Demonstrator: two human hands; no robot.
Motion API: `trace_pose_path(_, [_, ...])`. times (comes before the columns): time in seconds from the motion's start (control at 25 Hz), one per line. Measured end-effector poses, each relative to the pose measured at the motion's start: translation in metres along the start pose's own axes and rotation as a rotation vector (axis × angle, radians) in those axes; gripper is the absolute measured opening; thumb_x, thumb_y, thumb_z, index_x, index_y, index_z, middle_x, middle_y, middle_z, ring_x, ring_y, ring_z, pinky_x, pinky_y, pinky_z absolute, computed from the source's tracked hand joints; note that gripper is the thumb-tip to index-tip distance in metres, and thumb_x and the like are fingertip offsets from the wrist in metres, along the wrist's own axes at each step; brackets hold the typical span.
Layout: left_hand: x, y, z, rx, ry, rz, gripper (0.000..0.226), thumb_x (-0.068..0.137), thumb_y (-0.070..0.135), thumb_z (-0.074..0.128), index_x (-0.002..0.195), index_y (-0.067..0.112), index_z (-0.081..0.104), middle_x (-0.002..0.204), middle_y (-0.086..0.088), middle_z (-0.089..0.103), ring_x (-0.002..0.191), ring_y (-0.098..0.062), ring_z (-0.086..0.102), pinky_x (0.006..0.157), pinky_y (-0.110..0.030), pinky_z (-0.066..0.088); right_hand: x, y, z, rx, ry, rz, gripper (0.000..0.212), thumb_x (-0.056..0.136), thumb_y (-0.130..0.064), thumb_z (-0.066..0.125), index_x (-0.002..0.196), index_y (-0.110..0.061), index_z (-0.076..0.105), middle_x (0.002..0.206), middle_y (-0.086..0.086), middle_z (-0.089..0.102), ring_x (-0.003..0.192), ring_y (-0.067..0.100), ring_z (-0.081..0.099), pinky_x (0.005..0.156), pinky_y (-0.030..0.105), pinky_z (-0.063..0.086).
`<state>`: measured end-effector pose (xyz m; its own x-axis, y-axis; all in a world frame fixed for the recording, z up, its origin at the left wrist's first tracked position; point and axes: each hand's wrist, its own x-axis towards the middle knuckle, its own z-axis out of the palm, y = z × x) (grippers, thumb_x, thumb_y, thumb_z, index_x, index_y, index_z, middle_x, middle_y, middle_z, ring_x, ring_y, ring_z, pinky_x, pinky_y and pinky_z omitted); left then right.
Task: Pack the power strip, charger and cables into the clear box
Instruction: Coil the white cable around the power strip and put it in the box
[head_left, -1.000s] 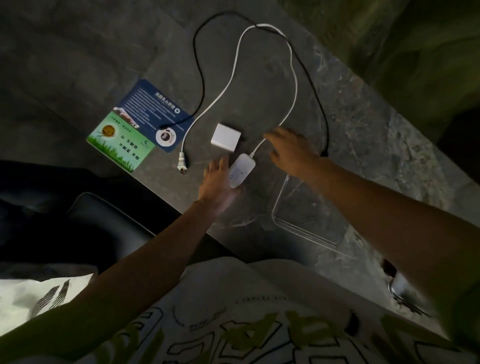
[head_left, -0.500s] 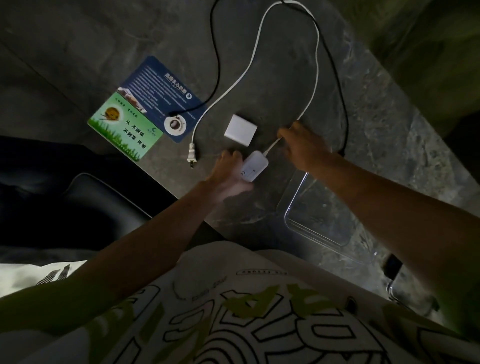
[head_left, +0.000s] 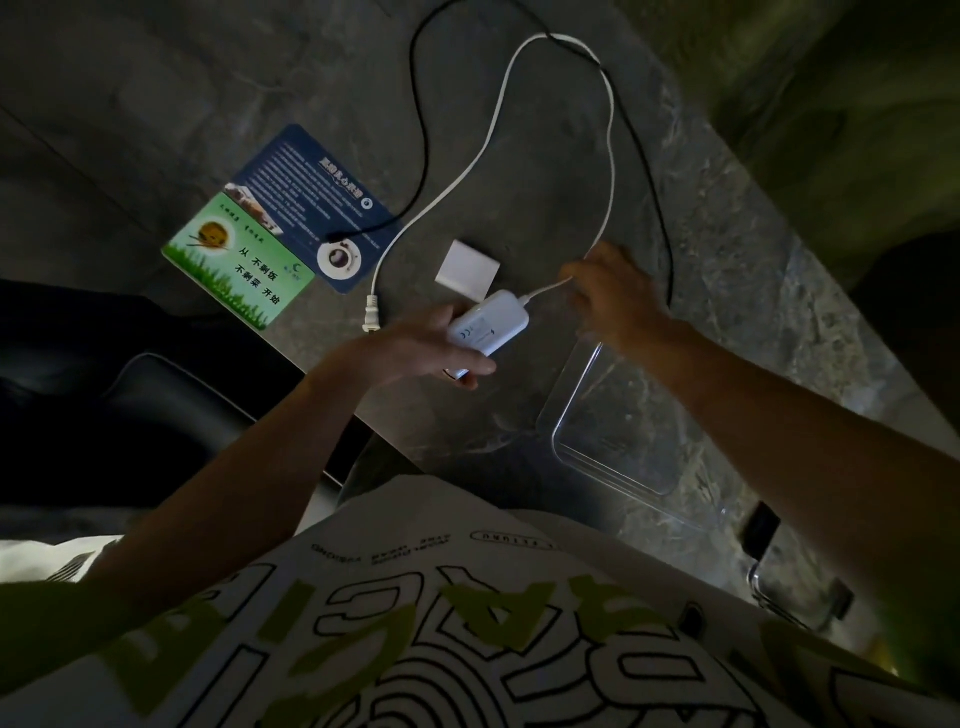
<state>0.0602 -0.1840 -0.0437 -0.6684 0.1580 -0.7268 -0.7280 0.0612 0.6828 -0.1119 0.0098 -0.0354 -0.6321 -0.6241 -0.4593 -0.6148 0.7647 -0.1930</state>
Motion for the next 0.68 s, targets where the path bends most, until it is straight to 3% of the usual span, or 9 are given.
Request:
trace_pose_path(0.2, [-0.025,0.015,0.003,-0.364,-0.059,0.059,0.029,0.091,0.029,0.059,0.118,0.018,0.059,0.096,-0.014,0.07,0.082,-0.017,0.067,0.072,-0.03,0.056,-0.015,0.006,-0.017,0.047,0.134,0.009,0.016,0.086,-0.026,0.062,0.099,-0.017,0.066,0.112,0.012,0.051,0.109,0.033,0.051,0.083,0.048,0.052])
trace_pose_path(0.4, [-0.04,0.021,-0.002,-0.588,-0.12,0.119,0.035,0.084,0.019,0.059,0.117,0.011,0.059,0.093,-0.018,0.072,0.079,-0.025,0.068,0.069,-0.03,0.057,-0.03,0.0,-0.047,0.096,0.344,-0.054,0.019,0.091,-0.035,0.056,0.101,-0.021,0.063,0.118,0.009,0.047,0.104,0.026,0.053,0.071,0.042,0.055])
trace_pose_path(0.52, [-0.048,0.031,-0.004,-0.641,-0.128,0.143,0.032,0.079,0.019,0.066,0.11,0.011,0.063,0.089,-0.015,0.073,0.07,-0.021,0.068,0.063,-0.028,0.054,-0.039,-0.007,-0.065,0.125,0.446,-0.105,0.025,0.093,-0.039,0.05,0.099,-0.018,0.063,0.124,0.012,0.047,0.112,0.029,0.05,0.075,0.041,0.053])
trace_pose_path(0.68, [-0.052,0.044,-0.011,-0.642,-0.261,0.199,0.062,0.052,0.03,0.089,0.104,0.009,0.064,0.087,-0.016,0.073,0.055,-0.017,0.06,0.051,-0.025,0.048,-0.046,-0.013,-0.084,0.246,0.581,-0.161,0.026,0.094,-0.03,0.053,0.097,-0.007,0.064,0.109,0.013,0.061,0.1,0.031,0.06,0.083,0.042,0.051])
